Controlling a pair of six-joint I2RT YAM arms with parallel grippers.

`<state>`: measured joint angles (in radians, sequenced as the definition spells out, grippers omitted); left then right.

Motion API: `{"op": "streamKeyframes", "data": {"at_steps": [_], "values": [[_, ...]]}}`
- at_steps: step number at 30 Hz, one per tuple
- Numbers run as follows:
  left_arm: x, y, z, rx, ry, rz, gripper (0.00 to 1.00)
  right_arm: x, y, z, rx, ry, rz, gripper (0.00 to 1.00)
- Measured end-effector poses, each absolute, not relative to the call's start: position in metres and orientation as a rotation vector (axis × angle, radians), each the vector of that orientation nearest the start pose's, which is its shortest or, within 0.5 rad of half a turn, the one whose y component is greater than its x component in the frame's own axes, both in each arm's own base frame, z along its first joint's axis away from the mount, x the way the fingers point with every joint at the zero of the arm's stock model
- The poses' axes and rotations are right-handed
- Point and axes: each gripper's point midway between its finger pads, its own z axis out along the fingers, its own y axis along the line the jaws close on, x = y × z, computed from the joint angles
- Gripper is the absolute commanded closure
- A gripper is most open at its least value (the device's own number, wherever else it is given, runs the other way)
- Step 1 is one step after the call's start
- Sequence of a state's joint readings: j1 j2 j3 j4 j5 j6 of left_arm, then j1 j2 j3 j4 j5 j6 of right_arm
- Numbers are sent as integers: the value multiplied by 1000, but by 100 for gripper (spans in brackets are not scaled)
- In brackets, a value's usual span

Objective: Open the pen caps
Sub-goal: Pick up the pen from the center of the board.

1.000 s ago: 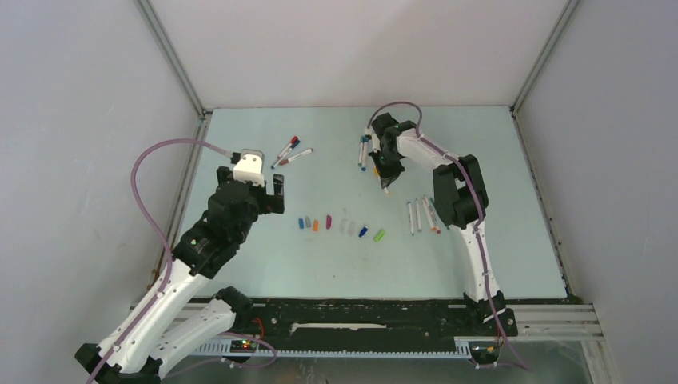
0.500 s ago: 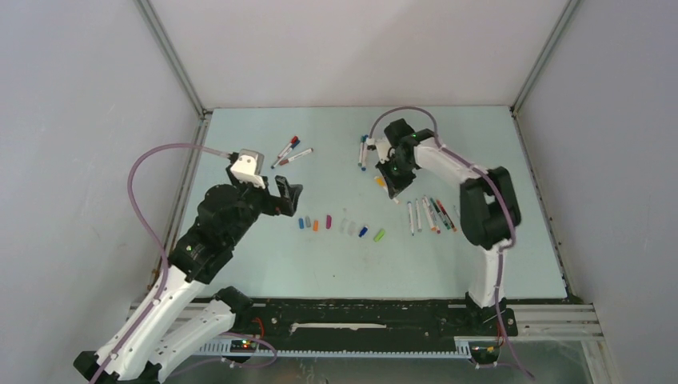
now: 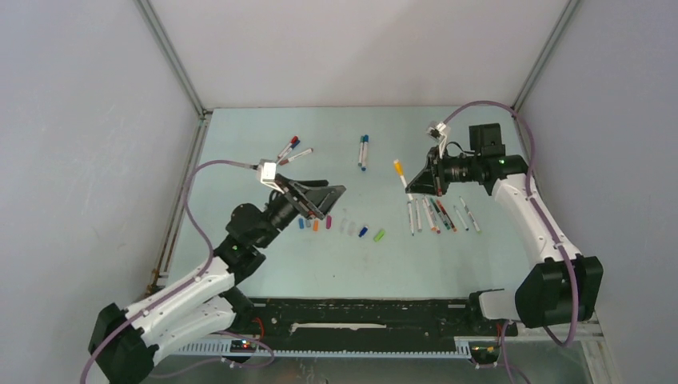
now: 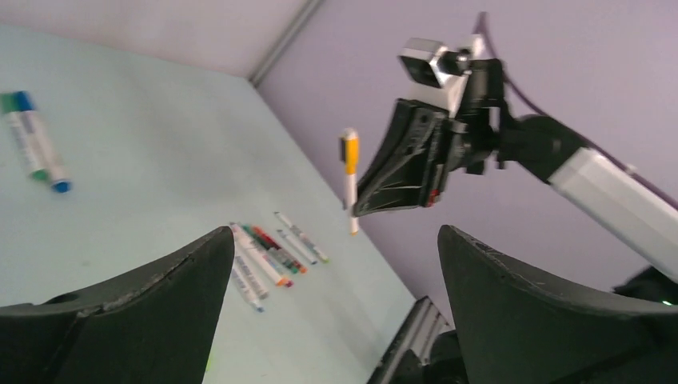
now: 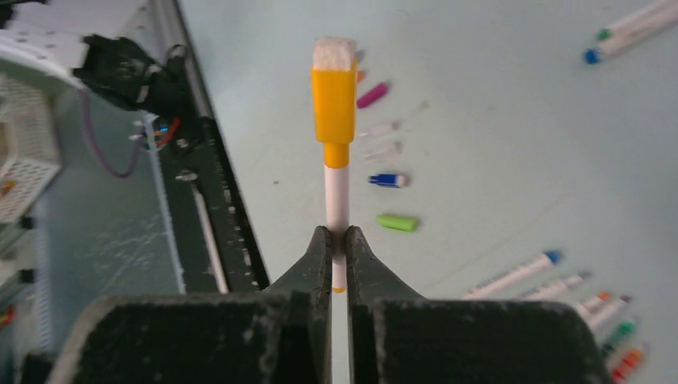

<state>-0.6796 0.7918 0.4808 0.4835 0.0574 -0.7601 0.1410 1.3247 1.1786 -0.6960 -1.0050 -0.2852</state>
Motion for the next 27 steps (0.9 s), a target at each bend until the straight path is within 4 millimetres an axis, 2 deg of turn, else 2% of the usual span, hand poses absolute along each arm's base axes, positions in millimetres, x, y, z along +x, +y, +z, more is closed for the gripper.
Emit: {"op": "streamKeyframes", "data": {"at_steps": [2, 5, 10, 17, 27], "values": [[232, -256, 304, 9, 1476, -1274, 0, 265, 187, 234, -894, 1959, 1210, 100], [234, -273, 306, 14, 1461, -1309, 0, 257, 195, 236, -911, 1926, 1326, 100], [249, -294, 305, -29, 1472, -1320, 12, 246, 205, 242, -944, 1879, 1428, 100], [266, -322, 310, -57, 1475, -1365, 19, 239, 215, 241, -977, 1867, 1490, 100], [269, -350, 308, -58, 1500, -1416, 38, 237, 218, 239, -989, 1868, 1505, 100]]}}
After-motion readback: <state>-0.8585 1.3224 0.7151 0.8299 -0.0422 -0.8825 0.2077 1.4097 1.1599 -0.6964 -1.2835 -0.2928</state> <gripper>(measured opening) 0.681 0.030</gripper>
